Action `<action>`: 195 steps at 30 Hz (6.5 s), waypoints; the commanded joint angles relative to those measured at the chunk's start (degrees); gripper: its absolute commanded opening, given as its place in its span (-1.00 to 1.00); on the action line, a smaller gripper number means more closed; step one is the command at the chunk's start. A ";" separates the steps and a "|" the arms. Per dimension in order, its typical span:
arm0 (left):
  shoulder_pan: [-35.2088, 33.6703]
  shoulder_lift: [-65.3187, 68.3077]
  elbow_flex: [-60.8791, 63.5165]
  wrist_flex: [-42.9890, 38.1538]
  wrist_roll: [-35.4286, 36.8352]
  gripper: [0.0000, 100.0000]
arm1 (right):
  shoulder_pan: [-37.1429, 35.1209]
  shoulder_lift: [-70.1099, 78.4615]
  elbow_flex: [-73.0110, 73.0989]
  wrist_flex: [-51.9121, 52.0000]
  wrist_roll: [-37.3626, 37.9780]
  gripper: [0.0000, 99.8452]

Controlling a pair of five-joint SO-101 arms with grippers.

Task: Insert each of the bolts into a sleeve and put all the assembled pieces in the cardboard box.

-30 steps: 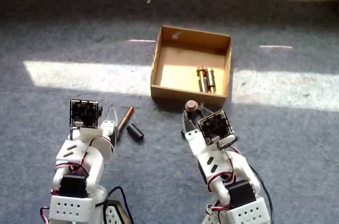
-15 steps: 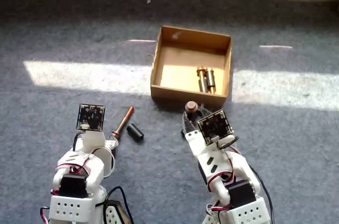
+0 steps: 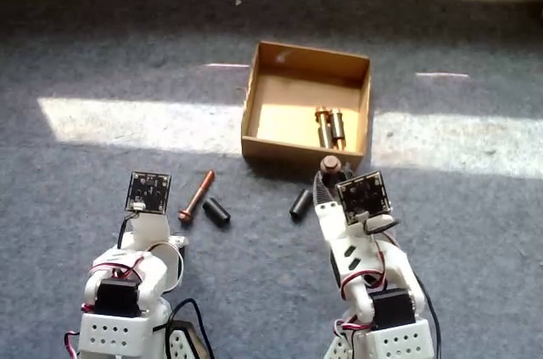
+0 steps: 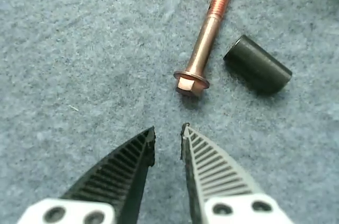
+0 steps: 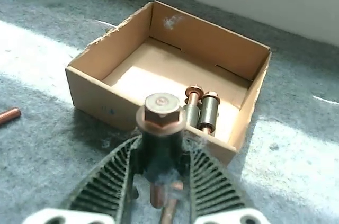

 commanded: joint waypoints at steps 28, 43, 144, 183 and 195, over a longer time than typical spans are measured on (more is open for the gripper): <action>-0.57 -1.80 1.19 0.26 -0.35 -0.98 | 4.79 -0.66 -20.00 15.43 0.62 -0.99; -0.57 -1.80 1.19 0.26 -0.35 -0.98 | 4.88 31.16 -34.68 9.80 4.57 -0.99; -0.57 -1.80 1.19 0.26 -0.35 -0.98 | -7.60 76.44 -68.18 37.93 -13.27 -0.71; -0.57 -1.80 1.19 0.26 -0.35 -0.98 | -13.49 101.32 -66.33 25.89 -39.03 -0.70; -0.57 -1.80 1.19 0.26 -0.35 -0.98 | -8.66 111.43 -71.08 20.00 -39.12 -0.71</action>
